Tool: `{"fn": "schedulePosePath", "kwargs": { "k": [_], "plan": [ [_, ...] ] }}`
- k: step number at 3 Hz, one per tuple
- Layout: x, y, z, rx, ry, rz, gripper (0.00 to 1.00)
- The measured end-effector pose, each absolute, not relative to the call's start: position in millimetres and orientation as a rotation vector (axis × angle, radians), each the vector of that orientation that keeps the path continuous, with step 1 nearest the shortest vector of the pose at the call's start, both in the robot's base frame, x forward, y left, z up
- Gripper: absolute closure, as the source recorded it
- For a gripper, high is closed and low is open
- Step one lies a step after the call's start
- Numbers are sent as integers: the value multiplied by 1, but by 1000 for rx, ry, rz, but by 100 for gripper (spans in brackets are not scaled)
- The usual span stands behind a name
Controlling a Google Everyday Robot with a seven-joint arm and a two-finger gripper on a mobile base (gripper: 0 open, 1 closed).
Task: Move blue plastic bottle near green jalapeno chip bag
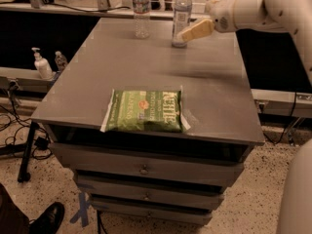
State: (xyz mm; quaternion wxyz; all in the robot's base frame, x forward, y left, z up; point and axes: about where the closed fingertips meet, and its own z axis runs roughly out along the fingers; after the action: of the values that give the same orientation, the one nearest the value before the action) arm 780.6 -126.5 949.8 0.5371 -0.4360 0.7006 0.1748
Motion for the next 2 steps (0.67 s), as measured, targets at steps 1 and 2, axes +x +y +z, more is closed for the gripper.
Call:
{"fn": "schedulePosePath", "kwargs": {
  "k": [1,2],
  "plan": [
    [817,-118,947,-969,1611,414,0],
    [852,-113,941,-907,1574,402,0]
  ]
}}
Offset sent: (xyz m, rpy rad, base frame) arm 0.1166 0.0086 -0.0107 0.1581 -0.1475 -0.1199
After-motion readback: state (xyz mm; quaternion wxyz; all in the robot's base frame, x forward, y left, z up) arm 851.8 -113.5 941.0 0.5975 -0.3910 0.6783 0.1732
